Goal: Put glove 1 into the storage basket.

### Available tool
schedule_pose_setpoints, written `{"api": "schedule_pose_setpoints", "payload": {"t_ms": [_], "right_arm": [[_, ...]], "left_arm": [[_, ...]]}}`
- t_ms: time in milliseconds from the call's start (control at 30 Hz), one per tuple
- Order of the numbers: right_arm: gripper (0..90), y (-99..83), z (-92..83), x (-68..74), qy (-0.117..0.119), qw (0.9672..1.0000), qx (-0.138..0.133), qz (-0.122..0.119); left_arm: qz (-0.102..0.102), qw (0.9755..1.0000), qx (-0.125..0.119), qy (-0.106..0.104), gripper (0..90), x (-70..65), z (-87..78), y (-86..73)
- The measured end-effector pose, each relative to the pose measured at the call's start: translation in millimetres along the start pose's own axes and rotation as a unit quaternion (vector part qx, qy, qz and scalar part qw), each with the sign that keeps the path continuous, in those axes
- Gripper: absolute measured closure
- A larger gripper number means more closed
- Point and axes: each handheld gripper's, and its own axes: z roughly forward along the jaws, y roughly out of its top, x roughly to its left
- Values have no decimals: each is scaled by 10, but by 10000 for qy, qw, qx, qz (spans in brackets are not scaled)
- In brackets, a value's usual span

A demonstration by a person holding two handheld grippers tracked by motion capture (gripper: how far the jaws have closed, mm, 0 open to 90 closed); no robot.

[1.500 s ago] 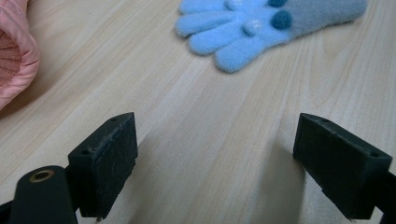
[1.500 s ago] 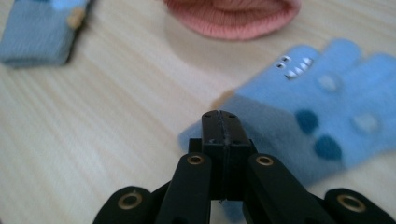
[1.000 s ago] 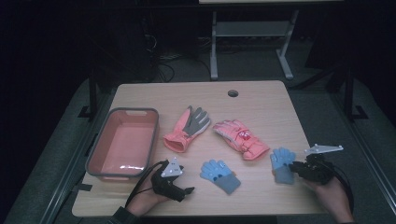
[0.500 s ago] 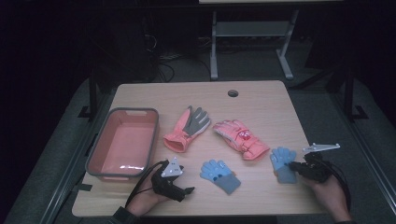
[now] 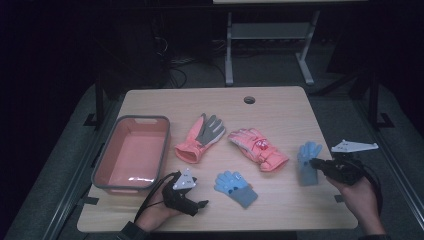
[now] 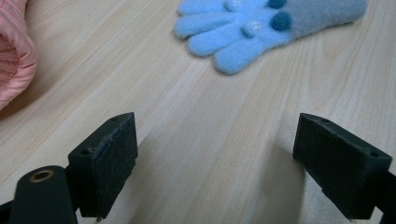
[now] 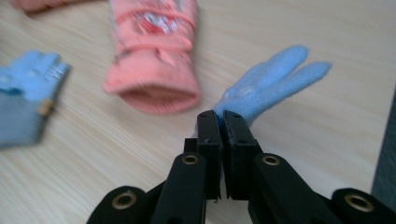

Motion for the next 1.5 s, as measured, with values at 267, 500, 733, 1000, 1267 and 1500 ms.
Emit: {"api": "schedule_pose_setpoints", "payload": {"t_ms": [267,500,733,1000,1267,1500], "right_arm": [[865,361,15,226,448,9977,-349,-363],[864,575,154,503,850,9930,-377,-732],[864,643,350,715,1179,9881,-247,-958],[863,587,512,861,1386,9838,37,-1138],[860,524,646,925,1457,9811,358,-1226],[860,514,708,1017,1574,9771,532,-1329]], "left_arm": [[23,10000,5,9,131,3,-2,3],[25,10000,21,0,131,4,-4,4],[32,10000,30,2,131,5,-5,5],[-14,10000,-27,3,131,-2,4,3],[-13,10000,-27,3,131,-2,4,3],[-17,10000,-28,3,131,-3,4,3]]}}
